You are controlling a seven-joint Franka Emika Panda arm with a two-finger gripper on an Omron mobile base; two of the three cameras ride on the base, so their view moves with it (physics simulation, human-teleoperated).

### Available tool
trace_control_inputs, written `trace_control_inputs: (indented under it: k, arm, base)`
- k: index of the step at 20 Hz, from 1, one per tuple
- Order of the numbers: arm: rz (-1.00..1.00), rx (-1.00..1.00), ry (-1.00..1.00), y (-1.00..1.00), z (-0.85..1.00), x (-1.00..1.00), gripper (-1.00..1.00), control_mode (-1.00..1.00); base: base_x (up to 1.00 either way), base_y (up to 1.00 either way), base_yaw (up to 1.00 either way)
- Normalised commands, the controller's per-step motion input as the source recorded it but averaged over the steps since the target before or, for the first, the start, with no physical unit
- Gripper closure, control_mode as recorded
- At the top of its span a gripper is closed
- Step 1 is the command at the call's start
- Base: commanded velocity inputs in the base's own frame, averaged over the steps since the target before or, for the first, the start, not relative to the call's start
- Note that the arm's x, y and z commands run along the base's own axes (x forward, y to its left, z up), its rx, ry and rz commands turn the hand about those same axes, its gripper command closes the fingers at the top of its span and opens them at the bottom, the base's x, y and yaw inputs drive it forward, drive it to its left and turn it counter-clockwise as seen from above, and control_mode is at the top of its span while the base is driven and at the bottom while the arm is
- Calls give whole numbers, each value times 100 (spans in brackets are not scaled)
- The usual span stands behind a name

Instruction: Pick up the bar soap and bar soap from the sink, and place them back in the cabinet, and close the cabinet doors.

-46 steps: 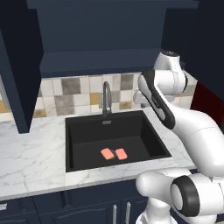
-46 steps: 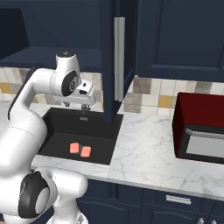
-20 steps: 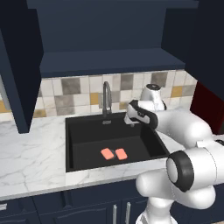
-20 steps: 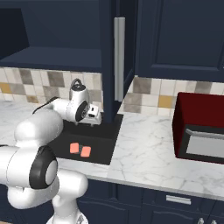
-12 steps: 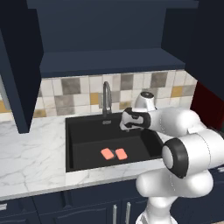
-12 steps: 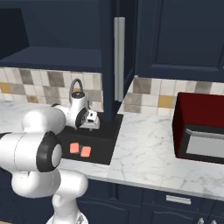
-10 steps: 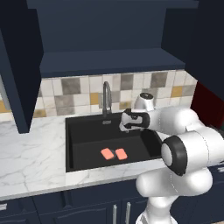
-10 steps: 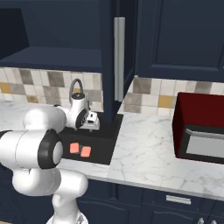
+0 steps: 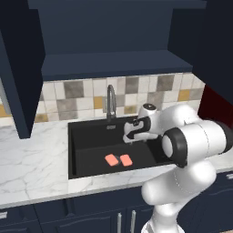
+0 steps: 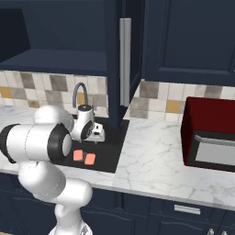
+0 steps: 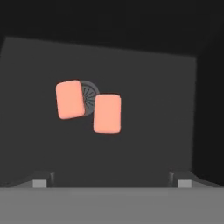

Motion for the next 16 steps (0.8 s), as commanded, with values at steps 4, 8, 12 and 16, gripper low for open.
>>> trace_control_inputs:
  k: [4, 8, 12, 16]
  arm:
    - [4, 0, 2, 6, -30, 13, -100, -100]
    - [3, 0, 2, 7, -29, 20, -100, -100]
    - [2, 0, 4, 9, -25, 17, -100, -100]
    - [2, 0, 3, 6, -29, 17, -100, -100]
  base:
    - [0, 0, 0]
    - [0, 0, 0]
    - [0, 0, 0]
    - [0, 0, 0]
